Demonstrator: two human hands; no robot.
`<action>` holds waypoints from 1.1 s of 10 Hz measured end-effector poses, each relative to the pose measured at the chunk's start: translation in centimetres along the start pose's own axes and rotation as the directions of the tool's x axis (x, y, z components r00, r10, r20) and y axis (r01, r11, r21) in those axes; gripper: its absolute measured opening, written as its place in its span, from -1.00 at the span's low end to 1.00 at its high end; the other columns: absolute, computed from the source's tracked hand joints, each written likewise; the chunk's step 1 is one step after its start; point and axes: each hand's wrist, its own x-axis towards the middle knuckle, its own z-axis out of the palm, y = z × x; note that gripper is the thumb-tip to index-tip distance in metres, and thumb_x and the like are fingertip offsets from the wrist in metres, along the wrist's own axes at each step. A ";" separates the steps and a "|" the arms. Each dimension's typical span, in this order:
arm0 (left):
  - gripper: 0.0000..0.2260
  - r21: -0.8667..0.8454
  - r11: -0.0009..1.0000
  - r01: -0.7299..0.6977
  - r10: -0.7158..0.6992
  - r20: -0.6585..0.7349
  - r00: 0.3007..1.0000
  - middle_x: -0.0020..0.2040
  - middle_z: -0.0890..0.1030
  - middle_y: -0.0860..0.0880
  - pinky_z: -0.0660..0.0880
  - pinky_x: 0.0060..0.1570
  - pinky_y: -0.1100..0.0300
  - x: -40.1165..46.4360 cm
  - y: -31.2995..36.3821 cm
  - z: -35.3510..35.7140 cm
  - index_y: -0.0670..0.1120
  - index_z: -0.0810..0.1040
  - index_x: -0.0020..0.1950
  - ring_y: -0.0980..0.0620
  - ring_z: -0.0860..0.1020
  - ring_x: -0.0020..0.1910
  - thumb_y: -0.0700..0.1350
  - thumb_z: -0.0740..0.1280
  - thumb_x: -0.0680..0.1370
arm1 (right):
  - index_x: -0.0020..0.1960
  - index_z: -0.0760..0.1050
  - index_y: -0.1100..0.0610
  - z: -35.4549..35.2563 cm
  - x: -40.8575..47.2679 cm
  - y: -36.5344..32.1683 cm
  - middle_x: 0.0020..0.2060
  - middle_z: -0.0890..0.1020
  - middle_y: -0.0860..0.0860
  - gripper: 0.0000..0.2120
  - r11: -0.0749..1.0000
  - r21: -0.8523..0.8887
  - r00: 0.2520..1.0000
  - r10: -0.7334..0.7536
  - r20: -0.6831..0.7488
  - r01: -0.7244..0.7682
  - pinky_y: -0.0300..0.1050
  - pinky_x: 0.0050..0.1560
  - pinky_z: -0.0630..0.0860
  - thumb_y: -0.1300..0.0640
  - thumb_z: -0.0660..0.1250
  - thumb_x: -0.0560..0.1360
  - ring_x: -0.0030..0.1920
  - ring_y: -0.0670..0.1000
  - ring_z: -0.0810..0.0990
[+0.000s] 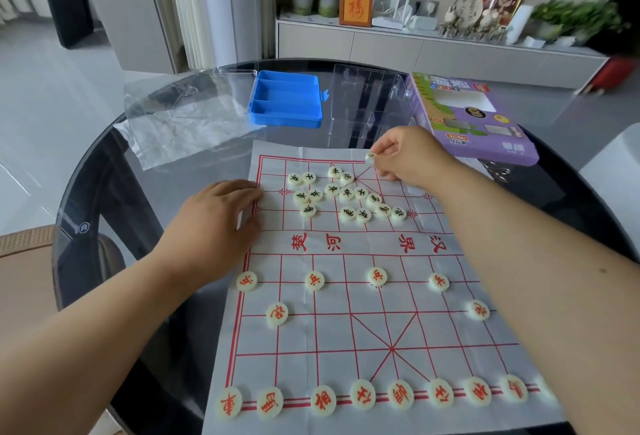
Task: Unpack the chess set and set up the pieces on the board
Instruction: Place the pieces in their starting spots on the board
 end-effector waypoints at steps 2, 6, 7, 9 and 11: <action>-0.64 -0.026 0.999 0.047 -0.047 -0.012 0.999 0.39 0.42 0.05 0.22 0.36 0.18 -0.2 -0.1 -0.1 -0.02 0.44 0.38 0.05 0.31 0.39 -0.07 0.23 0.58 | -0.03 0.54 0.11 1.2 0.9 0.9 -0.17 0.67 0.08 -0.93 0.999 -0.007 0.999 0.033 -0.003 -0.033 0.01 0.01 0.61 0.21 0.34 0.49 -0.13 0.06 0.66; -0.62 -0.067 0.993 0.097 -0.097 -0.005 0.995 0.39 0.41 0.06 0.25 0.34 0.17 -0.1 0.1 -0.3 0.00 0.43 0.39 0.05 0.32 0.37 -0.08 0.24 0.56 | -0.03 0.51 0.03 1.3 1.5 1.9 -0.13 0.60 -0.03 -0.89 0.997 -0.072 0.998 0.037 -0.049 -0.040 0.00 -0.01 0.60 0.21 0.30 0.50 -0.09 0.05 0.62; -0.62 -0.073 0.992 0.101 -0.101 -0.003 0.995 0.39 0.41 0.07 0.24 0.35 0.18 -0.1 0.1 -0.3 0.00 0.42 0.39 0.06 0.32 0.37 -0.07 0.24 0.56 | 0.06 0.53 0.02 1.6 1.6 1.4 -0.11 0.55 -0.09 -0.85 0.984 -0.170 0.999 -0.050 -0.005 0.048 -0.07 -0.03 0.54 0.16 0.34 0.50 -0.05 0.01 0.57; -0.62 -0.075 0.992 0.100 -0.101 -0.008 0.995 0.39 0.41 0.06 0.24 0.34 0.18 0.0 0.2 -0.4 0.00 0.43 0.39 0.06 0.32 0.37 -0.07 0.24 0.56 | 0.07 0.54 0.03 2.5 2.2 0.5 -0.16 0.55 -0.09 -0.83 0.970 -0.202 0.990 -0.125 0.072 0.137 -0.07 0.00 0.52 0.16 0.37 0.49 -0.09 -0.02 0.55; -0.62 -0.080 0.991 0.104 -0.105 -0.006 0.994 0.39 0.41 0.07 0.26 0.34 0.17 -0.1 0.1 -0.3 0.01 0.43 0.39 0.07 0.31 0.37 -0.06 0.24 0.56 | 0.16 0.53 0.01 2.6 2.0 0.8 -0.12 0.57 -0.09 -0.75 0.972 -0.180 0.987 -0.139 0.075 0.151 -0.09 0.01 0.50 0.18 0.34 0.50 -0.07 -0.01 0.55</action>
